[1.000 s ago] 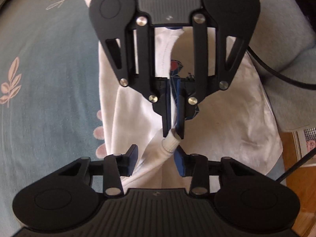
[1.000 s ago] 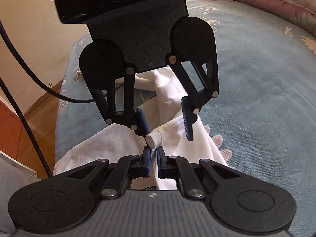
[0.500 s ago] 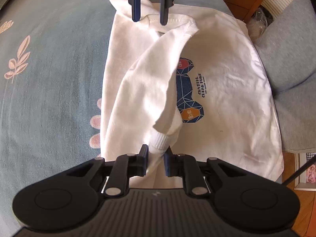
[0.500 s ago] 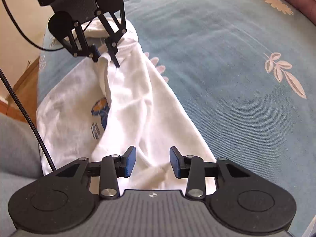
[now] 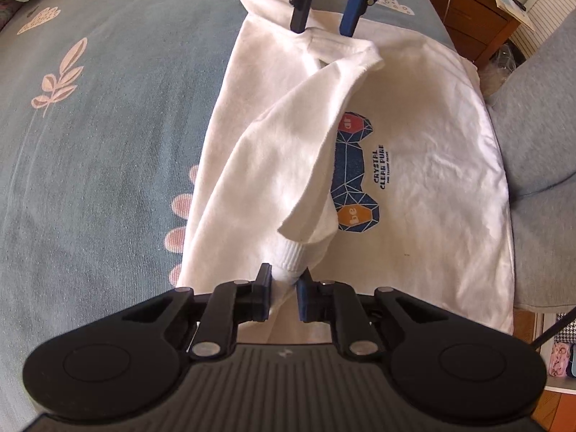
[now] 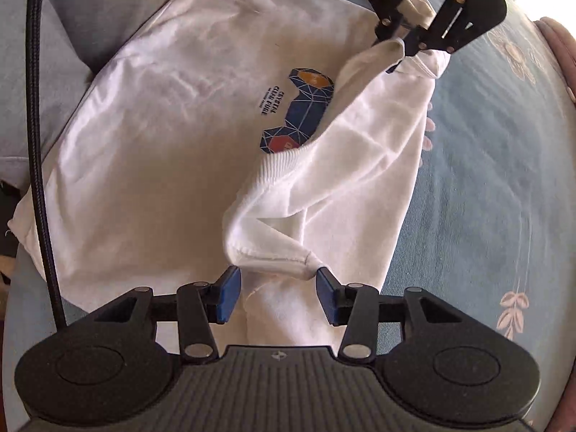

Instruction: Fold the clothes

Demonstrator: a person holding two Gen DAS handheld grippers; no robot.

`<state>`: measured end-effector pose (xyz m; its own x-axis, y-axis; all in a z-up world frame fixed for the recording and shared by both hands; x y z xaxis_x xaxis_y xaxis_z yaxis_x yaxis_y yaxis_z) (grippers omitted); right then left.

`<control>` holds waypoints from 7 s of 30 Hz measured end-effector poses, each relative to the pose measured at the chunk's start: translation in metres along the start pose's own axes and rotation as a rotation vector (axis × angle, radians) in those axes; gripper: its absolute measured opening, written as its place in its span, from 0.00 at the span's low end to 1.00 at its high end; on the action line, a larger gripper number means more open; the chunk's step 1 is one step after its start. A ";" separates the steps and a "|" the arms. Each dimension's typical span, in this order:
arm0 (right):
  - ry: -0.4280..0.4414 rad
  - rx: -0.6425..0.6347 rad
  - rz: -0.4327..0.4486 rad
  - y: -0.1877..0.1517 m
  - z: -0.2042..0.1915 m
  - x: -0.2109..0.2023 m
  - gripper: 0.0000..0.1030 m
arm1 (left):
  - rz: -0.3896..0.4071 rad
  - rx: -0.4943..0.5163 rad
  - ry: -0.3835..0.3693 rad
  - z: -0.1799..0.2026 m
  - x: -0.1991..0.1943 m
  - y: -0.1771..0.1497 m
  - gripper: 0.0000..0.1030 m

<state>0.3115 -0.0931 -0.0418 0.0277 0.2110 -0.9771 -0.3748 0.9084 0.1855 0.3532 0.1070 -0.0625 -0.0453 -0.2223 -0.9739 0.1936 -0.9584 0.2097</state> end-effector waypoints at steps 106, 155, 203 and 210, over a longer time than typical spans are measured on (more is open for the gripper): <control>-0.640 1.962 0.181 -0.244 0.014 0.011 1.00 | 0.323 -1.085 0.172 -0.114 0.017 0.021 0.49; -0.703 2.503 0.831 -0.452 -0.095 -0.037 0.16 | 0.177 -1.069 0.157 -0.114 0.025 0.059 0.75; -0.488 1.423 0.190 -0.257 0.079 -0.019 0.30 | 0.280 -1.113 0.125 -0.115 0.017 0.040 0.74; -0.348 1.179 0.087 -0.235 0.096 -0.002 0.31 | 0.311 -1.104 0.133 -0.112 0.017 0.036 0.74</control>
<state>0.4888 -0.2718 -0.0734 0.3574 0.2078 -0.9106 0.6729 0.6189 0.4053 0.4689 0.0885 -0.0808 0.2454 -0.3381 -0.9085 0.9330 -0.1719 0.3160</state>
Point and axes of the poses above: each gripper's, at about its wrist camera, not at the fingertips, and x roughly the way its jaws point, z to its right, y to its top, the point moved 2 cm from there along x, roughly the way its jaws point, and after that the axes turned 2 degrees about -z, right-handed, at the moved point
